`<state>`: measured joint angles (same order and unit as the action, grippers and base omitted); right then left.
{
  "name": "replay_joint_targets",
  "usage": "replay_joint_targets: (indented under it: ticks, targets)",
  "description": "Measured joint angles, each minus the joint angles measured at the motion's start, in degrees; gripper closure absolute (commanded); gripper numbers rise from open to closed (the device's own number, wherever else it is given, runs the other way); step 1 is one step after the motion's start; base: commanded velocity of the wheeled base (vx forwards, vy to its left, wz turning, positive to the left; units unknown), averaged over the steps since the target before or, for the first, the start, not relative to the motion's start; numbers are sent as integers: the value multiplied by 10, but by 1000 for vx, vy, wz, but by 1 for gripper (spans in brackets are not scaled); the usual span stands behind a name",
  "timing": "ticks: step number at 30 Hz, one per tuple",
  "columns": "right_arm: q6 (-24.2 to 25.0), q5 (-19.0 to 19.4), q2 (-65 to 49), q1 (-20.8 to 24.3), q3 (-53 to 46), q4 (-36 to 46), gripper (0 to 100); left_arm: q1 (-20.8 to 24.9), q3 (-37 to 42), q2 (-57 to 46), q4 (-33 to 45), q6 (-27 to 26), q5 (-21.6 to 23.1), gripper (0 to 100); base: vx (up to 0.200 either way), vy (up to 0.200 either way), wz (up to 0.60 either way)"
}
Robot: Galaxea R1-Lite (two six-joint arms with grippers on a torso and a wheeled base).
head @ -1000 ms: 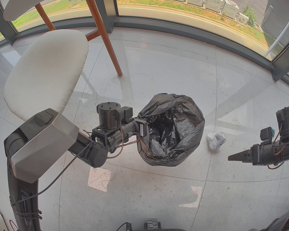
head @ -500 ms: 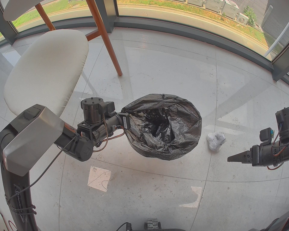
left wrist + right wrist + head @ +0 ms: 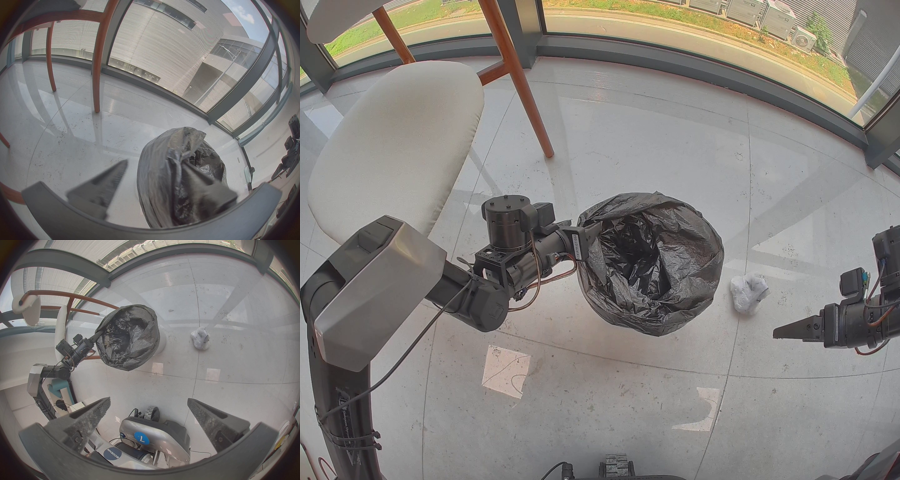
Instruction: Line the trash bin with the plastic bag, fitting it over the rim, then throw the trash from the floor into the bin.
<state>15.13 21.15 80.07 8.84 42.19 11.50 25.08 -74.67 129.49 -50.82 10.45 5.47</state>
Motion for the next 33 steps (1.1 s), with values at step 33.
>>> replay_joint_targets:
  ticks: [33]
  targets:
    - [0, 0, -18, 4, -26, 1, 0, 32, 132, -191, 65, 79, 53, 0, 91, 0, 0]
